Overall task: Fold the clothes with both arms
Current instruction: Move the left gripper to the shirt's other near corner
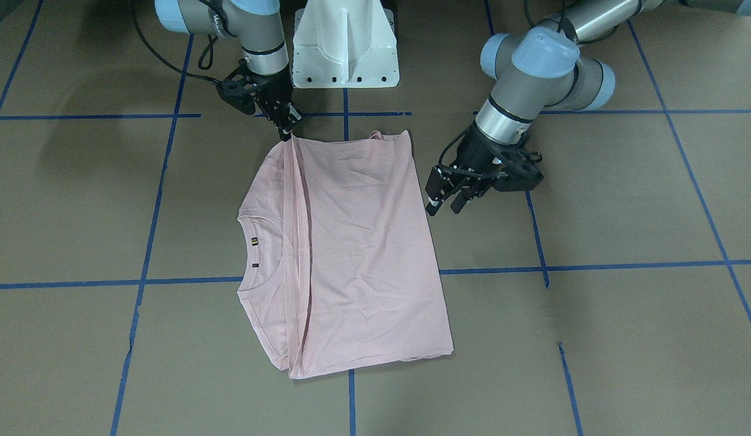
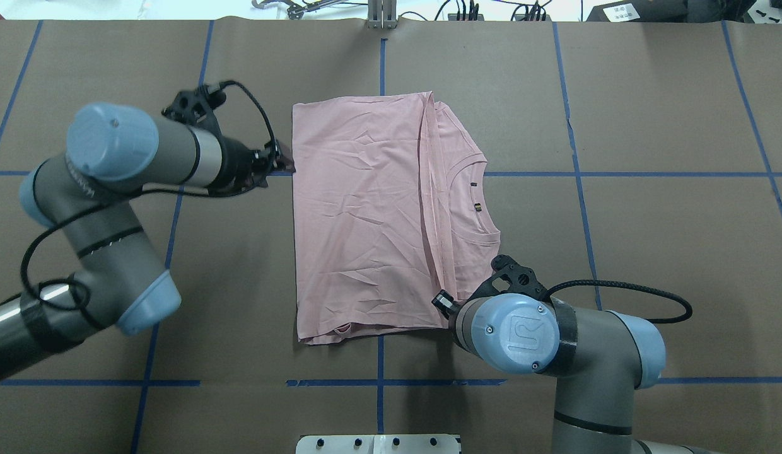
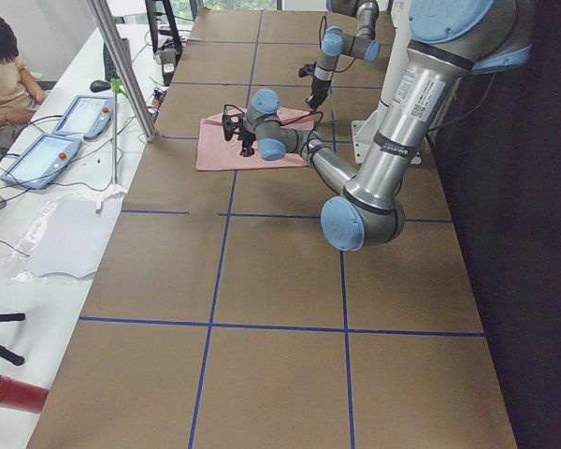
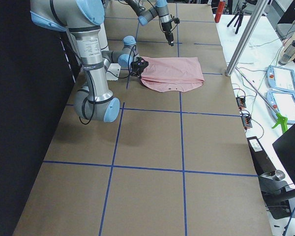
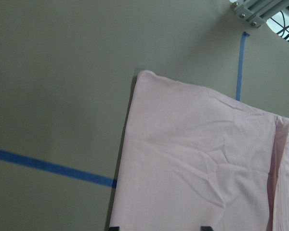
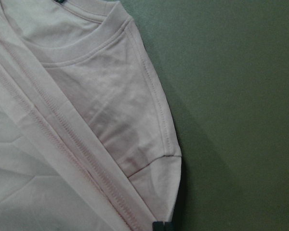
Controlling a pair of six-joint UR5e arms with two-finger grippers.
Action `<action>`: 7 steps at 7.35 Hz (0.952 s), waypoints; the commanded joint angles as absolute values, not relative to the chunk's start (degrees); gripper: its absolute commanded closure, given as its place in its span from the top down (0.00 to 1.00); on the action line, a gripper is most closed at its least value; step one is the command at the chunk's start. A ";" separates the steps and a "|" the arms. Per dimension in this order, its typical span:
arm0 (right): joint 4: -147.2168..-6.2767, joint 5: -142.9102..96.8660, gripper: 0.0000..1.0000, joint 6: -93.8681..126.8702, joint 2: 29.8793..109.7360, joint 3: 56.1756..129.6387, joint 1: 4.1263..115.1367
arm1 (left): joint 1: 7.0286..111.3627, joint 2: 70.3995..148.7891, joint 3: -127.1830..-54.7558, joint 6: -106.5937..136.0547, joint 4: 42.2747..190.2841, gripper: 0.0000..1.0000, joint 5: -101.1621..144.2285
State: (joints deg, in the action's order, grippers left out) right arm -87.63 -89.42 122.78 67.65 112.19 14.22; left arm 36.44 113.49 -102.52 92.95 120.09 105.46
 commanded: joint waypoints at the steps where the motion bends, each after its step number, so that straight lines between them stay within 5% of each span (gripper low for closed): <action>1: -87.63 -89.47 0.00 122.78 67.76 112.50 14.24 | 28.35 111.71 -110.02 101.57 111.38 0.63 103.03; 3: -87.63 -89.47 0.00 122.78 67.76 112.50 14.33 | 19.38 109.88 -109.87 109.82 111.09 0.53 97.49; 7: -87.63 -89.47 0.00 122.61 67.59 112.41 14.59 | 14.87 109.25 -109.34 110.65 107.25 0.51 94.22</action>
State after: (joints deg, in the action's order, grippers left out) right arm -87.63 -89.47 122.74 67.61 112.49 14.44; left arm 16.20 109.37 -109.47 110.47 109.62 94.53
